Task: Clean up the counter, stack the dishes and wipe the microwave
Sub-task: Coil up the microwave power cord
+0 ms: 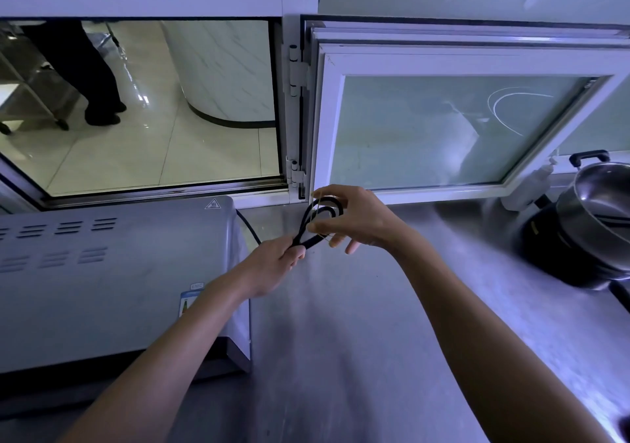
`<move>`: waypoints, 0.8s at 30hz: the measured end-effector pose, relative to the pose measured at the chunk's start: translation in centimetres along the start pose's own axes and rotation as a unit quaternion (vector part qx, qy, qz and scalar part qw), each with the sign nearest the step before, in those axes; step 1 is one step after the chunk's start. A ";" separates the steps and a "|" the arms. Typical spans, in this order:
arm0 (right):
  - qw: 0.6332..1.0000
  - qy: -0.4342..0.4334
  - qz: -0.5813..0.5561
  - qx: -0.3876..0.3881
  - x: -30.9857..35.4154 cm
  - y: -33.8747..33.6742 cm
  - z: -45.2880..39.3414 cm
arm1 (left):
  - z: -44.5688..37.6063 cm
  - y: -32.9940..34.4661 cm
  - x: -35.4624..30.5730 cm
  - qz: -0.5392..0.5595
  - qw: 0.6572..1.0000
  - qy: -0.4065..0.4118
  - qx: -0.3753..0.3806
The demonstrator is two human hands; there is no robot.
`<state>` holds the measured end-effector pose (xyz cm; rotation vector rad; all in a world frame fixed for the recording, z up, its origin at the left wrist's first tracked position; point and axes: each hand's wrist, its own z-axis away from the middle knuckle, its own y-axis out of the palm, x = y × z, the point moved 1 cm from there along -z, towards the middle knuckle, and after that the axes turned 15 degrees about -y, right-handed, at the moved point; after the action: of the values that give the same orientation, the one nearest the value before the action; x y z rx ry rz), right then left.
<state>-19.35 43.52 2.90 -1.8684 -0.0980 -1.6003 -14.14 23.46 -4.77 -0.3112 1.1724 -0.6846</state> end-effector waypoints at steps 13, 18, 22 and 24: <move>0.997 -0.002 -0.083 -0.006 -0.7 1.0 -0.3 | -0.2 -0.3 0.5 0.017 0.999 0.036 -0.017; 0.995 -0.002 -0.100 -0.015 -1.4 1.3 -0.3 | -0.1 0.1 0.8 0.049 0.998 0.033 -0.018; 0.992 0.004 -0.123 -0.021 -1.9 1.5 -0.4 | 0.0 0.2 0.7 0.075 0.997 0.027 -0.021; 0.992 0.007 -0.126 -0.021 -2.1 1.8 -0.5 | 0.1 0.2 0.7 0.076 0.997 0.023 -0.025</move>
<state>-19.47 42.60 0.22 -1.9384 -0.3071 -1.7972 -13.85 23.13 -5.39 -0.2458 1.2456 -0.5329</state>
